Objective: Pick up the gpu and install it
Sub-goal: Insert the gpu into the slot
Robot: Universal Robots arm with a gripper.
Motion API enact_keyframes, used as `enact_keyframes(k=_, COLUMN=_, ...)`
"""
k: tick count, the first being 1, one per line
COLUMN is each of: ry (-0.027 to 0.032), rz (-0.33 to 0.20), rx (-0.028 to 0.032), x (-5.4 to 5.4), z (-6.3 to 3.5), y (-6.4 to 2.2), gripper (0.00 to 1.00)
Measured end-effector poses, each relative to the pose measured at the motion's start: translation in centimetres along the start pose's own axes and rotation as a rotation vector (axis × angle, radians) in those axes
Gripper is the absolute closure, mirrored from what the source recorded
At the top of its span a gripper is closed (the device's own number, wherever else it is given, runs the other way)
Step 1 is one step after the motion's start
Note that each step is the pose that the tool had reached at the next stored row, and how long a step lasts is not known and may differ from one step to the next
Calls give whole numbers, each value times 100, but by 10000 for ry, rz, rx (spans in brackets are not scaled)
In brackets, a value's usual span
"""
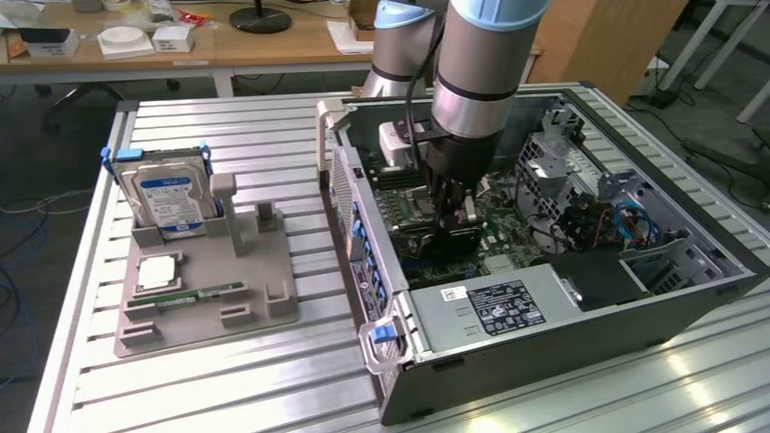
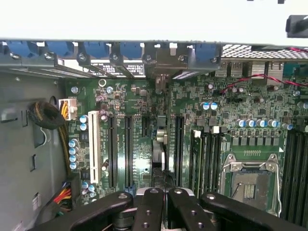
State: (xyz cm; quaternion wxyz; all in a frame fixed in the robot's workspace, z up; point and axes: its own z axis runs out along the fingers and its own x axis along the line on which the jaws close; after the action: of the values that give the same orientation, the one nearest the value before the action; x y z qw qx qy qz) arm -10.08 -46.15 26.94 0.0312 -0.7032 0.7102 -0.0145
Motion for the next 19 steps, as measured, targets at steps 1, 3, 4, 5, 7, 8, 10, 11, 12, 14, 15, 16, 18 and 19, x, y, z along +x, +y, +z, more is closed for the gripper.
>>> enact_keyframes(k=1, ry=2, rz=0, rx=3, x=0, z=-8, y=0, gripper=90)
enact_keyframes(k=3, ry=2, rz=1, rx=17, x=-2, z=-52, y=-3, gripper=90)
enact_keyframes(k=4, ry=2, rz=0, rx=26, x=-3, z=-64, y=-3, gripper=90)
enact_keyframes(k=5, ry=0, rz=0, rx=35, x=-7, z=-66, y=-3, gripper=90)
enact_keyframes(k=7, ry=0, rz=-29, rx=38, x=-20, z=-66, y=-2, gripper=90)
enact_keyframes(k=8, ry=0, rz=-41, rx=39, x=-22, z=-66, y=-3, gripper=90)
enact_keyframes(k=10, ry=-1, rz=-41, rx=38, x=-22, z=-66, y=-3, gripper=90)
enact_keyframes(k=11, ry=-1, rz=-42, rx=38, x=-22, z=-66, y=-3, gripper=90)
enact_keyframes(k=12, ry=-1, rz=-41, rx=38, x=-22, z=-66, y=-3, gripper=90)
enact_keyframes(k=14, ry=-1, rz=-41, rx=37, x=-22, z=-66, y=-3, gripper=90)
enact_keyframes(k=15, ry=-1, rz=-41, rx=38, x=-22, z=-66, y=-3, gripper=90)
enact_keyframes(k=16, ry=0, rz=-41, rx=38, x=-22, z=-66, y=-3, gripper=90)
enact_keyframes(k=18, ry=-8, rz=-49, rx=37, x=-23, z=-66, y=-3, gripper=90)
enact_keyframes(k=19, ry=-17, rz=-74, rx=37, x=-23, z=-66, y=-2, gripper=90)
